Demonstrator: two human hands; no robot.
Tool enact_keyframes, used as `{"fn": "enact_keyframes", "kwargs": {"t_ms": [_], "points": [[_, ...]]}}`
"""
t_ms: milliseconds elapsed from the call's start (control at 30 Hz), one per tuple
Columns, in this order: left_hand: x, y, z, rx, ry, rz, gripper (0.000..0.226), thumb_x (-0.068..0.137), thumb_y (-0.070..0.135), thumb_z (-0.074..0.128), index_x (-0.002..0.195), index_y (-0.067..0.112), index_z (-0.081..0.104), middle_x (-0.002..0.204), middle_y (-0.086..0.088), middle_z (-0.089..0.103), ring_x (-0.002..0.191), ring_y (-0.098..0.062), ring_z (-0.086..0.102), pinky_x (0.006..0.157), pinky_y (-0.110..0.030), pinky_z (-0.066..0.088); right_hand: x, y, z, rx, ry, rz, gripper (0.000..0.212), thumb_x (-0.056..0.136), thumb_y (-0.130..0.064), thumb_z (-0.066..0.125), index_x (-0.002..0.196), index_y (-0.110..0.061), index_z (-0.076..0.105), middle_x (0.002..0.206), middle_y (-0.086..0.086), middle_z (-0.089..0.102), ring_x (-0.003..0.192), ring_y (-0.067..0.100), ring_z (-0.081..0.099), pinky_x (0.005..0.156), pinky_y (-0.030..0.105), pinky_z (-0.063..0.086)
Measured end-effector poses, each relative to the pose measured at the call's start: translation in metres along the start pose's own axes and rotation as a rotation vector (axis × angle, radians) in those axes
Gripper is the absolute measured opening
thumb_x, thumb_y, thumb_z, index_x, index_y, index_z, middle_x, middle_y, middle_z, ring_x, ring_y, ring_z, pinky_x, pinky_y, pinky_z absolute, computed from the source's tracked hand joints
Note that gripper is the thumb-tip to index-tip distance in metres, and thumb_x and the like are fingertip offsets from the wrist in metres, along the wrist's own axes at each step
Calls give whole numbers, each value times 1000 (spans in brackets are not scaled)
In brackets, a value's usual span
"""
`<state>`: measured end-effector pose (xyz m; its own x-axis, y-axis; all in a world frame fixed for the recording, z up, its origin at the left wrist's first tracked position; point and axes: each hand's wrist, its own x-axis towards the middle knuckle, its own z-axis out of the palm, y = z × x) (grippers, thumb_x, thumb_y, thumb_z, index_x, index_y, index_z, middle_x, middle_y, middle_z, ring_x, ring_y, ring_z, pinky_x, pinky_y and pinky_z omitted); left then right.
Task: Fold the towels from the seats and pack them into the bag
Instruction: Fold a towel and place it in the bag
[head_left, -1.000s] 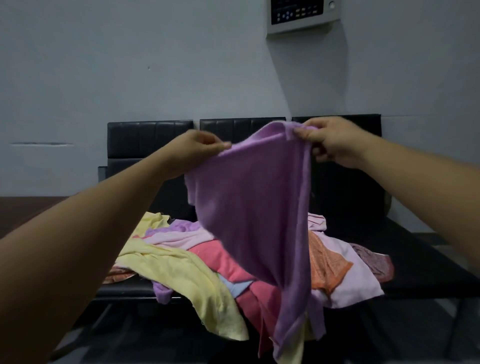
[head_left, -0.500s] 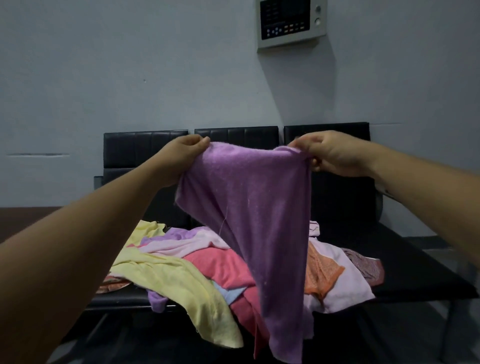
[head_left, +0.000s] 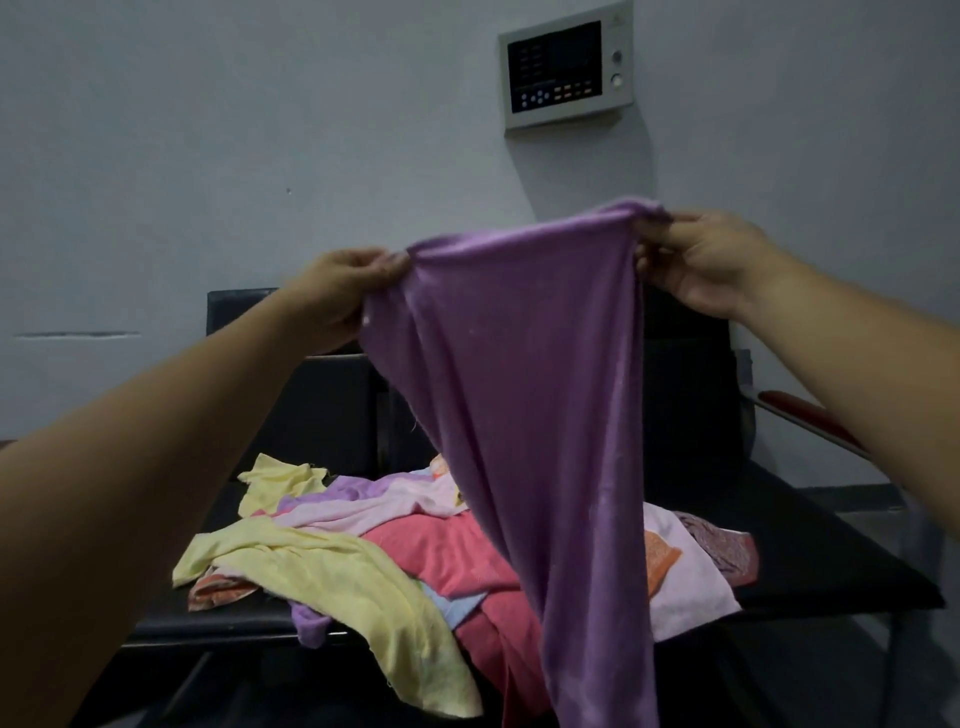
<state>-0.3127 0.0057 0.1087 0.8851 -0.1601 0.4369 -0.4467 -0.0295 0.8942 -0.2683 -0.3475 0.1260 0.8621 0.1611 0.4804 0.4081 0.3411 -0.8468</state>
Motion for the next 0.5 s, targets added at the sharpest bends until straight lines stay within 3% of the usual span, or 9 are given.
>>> {"fn": "enact_keyframes", "kwargs": {"t_ms": [67,100,133,200,267,367,433,500], "points": [[1,10,7,-194,22,92,17,85,25,63,88,11,73,80,-6,73,72,-14,70,67,-27,59,0,-8,-4,257,29,-24,6,83,-9,66,87,-12,67,67,-1,67,58,7,61,58,18,54],[-1,13,11,-186,21,82,18,85,25,62,86,11,73,73,-4,72,65,-12,68,61,-25,58,0,-7,-7,258,36,-3,4,83,-11,66,85,-14,65,67,-1,67,58,7,61,57,18,54],[-4,15,14,-65,29,36,18,85,25,63,82,10,72,64,-1,70,55,-9,64,52,-21,54,-3,-4,-10,150,52,45,5,86,-11,65,83,-14,63,67,-1,65,57,7,60,54,18,53],[-8,10,10,463,35,-113,17,89,26,68,87,10,72,55,5,64,44,-6,54,42,-19,45,-8,7,-21,-237,119,149,15,97,-11,61,83,-16,59,68,2,58,48,7,55,44,17,46],[-7,2,0,857,44,-193,16,93,29,69,93,14,74,61,5,62,53,-10,52,51,-22,46,-11,11,-29,-385,194,171,17,99,-8,59,84,-16,59,70,3,56,40,6,51,39,16,40],[-3,-3,-5,1189,55,-110,18,95,33,68,87,17,74,75,-1,63,71,-17,54,69,-32,44,-11,10,-30,-330,243,122,17,99,-9,61,83,-15,60,63,1,59,42,6,50,40,16,40],[-4,-2,1,1360,26,-97,20,96,34,66,87,17,72,76,3,60,70,-16,50,68,-30,36,-11,12,-27,-341,272,126,15,97,-11,64,83,-13,62,65,2,59,47,8,48,41,17,41],[-5,-5,1,1441,-5,-140,21,97,33,63,94,15,71,88,-3,62,72,-16,52,65,-29,38,-11,18,-28,-456,291,152,11,95,-11,68,84,-11,64,70,4,59,51,10,48,43,19,43]]}}
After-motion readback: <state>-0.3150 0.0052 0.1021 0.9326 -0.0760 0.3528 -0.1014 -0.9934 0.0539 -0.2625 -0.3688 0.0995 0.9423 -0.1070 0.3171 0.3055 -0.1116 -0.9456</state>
